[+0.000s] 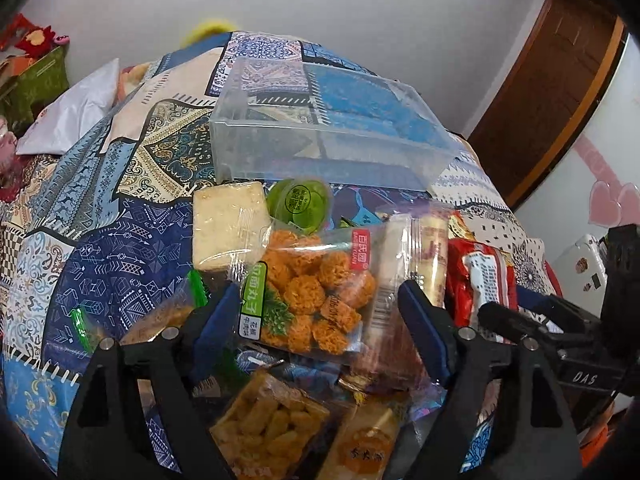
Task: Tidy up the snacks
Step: 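Grasp the red-and-white sausage bag with the right gripper, then grasp the clear cracker bag with the left gripper while the right gripper holds the sausage bag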
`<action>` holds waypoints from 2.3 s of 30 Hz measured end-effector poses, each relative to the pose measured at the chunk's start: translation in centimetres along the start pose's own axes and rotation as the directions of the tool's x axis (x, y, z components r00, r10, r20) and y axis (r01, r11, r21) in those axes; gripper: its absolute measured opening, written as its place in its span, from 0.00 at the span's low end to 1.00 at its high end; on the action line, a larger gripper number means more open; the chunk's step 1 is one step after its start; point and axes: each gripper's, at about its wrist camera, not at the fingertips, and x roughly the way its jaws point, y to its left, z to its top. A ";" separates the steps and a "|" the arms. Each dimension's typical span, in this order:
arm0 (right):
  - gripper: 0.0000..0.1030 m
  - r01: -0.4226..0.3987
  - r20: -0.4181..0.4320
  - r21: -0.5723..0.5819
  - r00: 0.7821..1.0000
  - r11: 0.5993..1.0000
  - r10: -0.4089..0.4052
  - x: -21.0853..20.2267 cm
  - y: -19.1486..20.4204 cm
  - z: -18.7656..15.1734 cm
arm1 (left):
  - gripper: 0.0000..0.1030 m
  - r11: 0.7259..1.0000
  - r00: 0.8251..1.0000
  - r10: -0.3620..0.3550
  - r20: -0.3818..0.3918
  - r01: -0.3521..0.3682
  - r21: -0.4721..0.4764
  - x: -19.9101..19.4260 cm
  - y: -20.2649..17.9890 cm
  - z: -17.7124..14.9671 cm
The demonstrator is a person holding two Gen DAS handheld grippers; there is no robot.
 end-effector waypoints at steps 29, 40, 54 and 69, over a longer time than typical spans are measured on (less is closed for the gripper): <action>0.58 0.040 0.080 -0.027 0.996 0.999 -0.038 -1.7 0.7 0.8 | 0.06 0.999 0.999 0.041 0.002 -0.041 -0.033 -0.9 3.2 0.2; 0.58 0.031 0.101 -0.043 0.995 0.999 -0.027 -2.4 1.1 1.3 | 0.72 0.997 0.997 0.041 -0.058 -0.045 -0.060 1.1 5.4 1.6; 0.58 0.040 0.093 -0.037 0.995 0.999 -0.036 -2.2 0.8 1.2 | 0.65 0.999 0.997 -0.026 -0.079 0.028 0.023 3.3 4.1 1.3; 0.58 0.050 0.154 -0.090 0.987 0.995 -0.036 -3.5 2.4 3.3 | 0.04 0.998 1.000 0.029 -0.008 -0.028 0.064 -1.9 3.7 1.3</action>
